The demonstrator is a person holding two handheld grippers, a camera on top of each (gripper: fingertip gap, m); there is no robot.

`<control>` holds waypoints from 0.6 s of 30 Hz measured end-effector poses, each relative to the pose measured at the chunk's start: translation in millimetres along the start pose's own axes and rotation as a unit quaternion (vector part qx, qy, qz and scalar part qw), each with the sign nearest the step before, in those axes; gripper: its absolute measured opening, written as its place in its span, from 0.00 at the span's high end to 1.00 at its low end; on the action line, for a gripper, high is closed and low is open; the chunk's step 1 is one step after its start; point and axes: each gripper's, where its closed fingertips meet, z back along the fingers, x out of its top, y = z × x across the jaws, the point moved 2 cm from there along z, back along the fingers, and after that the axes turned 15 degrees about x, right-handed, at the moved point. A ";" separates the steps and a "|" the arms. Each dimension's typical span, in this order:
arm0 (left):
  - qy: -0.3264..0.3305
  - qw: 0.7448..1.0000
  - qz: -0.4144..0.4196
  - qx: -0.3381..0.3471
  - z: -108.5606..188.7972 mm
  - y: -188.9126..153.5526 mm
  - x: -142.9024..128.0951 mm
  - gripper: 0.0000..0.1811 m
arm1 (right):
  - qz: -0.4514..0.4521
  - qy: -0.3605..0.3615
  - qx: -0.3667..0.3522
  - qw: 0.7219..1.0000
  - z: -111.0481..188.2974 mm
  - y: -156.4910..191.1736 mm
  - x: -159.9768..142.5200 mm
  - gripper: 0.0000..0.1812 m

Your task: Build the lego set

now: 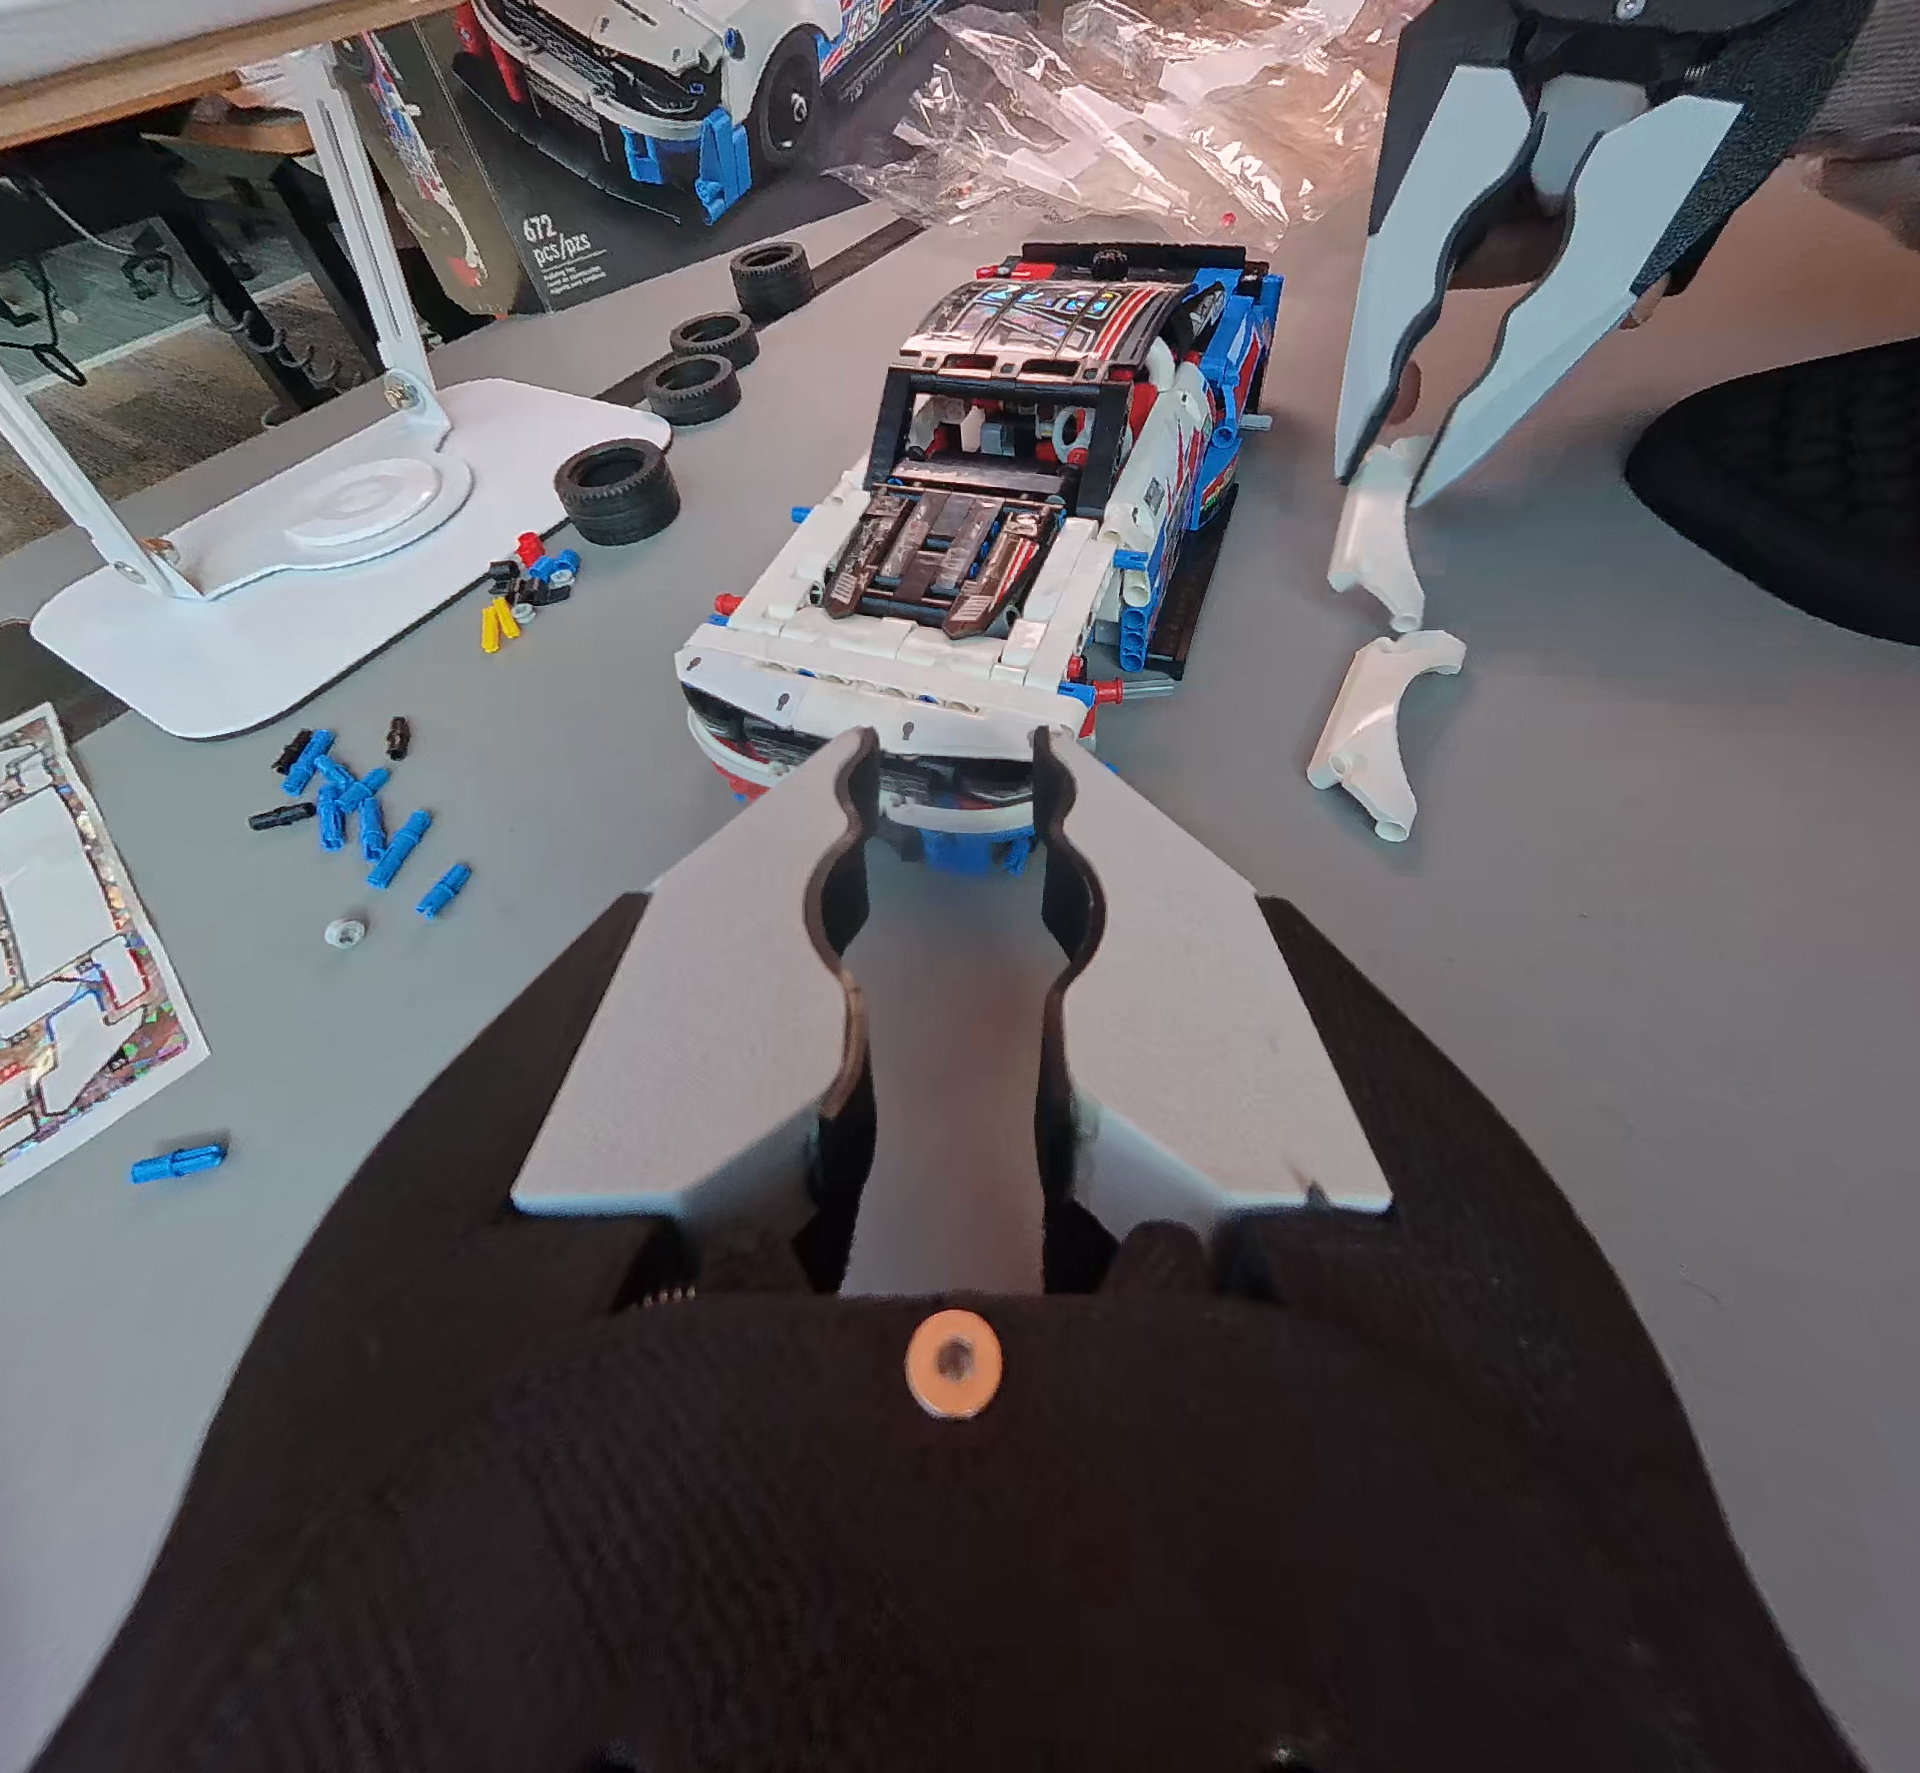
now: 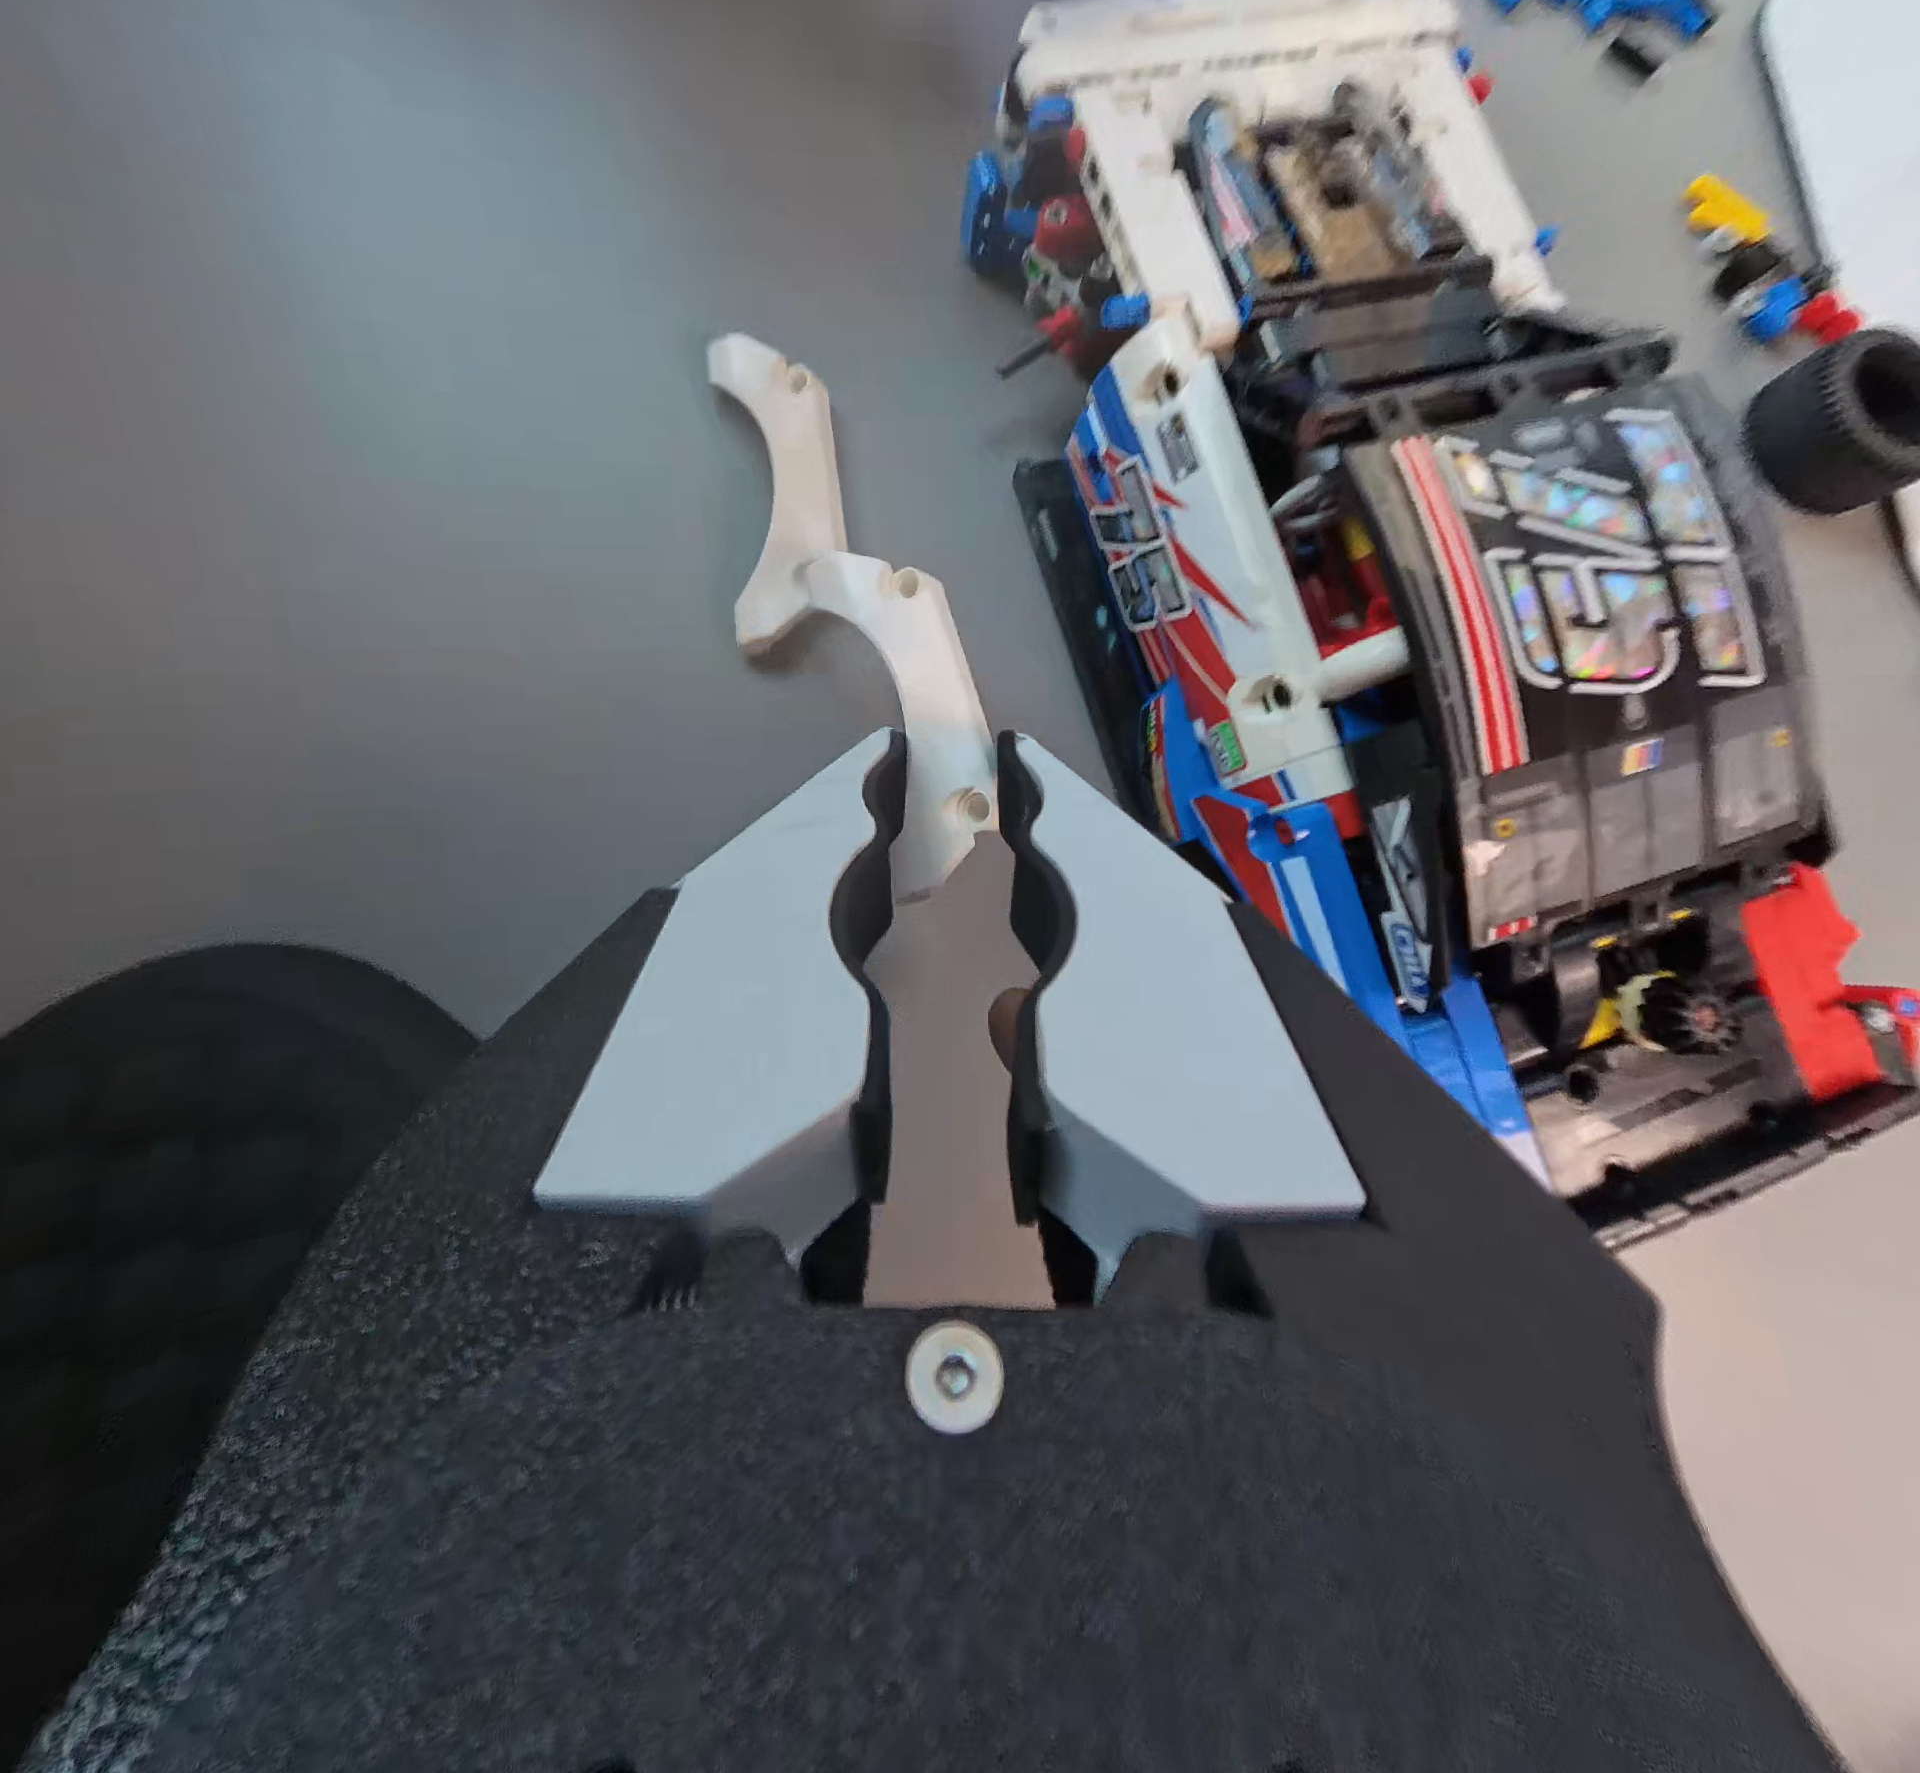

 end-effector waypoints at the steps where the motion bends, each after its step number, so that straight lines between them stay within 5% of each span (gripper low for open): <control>1: 0.005 1.000 0.006 -0.008 0.1 -2.4 -0.8 0.86 | 0.011 -0.022 -0.028 0.999 3.1 -1.0 10.5 0.92; 6: 0.025 1.000 0.012 -0.015 -2.2 -4.5 -4.5 0.85 | 0.071 -0.096 -0.155 0.981 7.4 -1.7 55.5 0.92; 10: 0.024 0.999 0.023 -0.034 -0.5 -9.3 -3.4 0.86 | 0.145 -0.057 -0.241 0.958 -14.1 -12.0 66.2 0.92; 18: 0.024 0.992 0.057 -0.107 1.8 -38.7 3.9 0.90 | 0.270 -0.005 -0.290 0.918 -49.9 -16.4 77.2 0.92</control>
